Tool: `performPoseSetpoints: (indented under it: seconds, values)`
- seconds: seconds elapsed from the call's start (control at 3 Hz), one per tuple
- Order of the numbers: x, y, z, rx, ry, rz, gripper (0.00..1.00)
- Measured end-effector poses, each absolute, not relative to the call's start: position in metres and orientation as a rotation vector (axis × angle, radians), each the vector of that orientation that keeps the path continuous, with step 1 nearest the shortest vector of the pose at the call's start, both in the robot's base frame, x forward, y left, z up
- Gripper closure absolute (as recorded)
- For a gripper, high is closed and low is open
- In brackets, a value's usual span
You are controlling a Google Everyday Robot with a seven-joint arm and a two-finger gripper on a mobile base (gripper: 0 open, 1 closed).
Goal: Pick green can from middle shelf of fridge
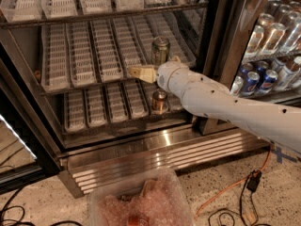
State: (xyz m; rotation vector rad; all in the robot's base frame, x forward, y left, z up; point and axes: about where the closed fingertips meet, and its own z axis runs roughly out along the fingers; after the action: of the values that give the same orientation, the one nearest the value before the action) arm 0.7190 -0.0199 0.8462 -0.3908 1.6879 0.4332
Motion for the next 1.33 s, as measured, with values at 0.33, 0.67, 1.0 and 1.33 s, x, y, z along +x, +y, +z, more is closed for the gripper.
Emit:
performPoseSetpoints:
  seconds: [0.33, 0.67, 1.0, 1.33]
  values:
    - [0.731, -0.019, 0.842, -0.406, 1.660, 0.435, 0.00]
    - [0.741, -0.023, 0.830, -0.425, 1.645, 0.411, 0.00]
    - [0.753, -0.026, 0.820, -0.436, 1.634, 0.385, 0.00]
    - [0.765, -0.024, 0.819, -0.444, 1.606, 0.369, 0.00]
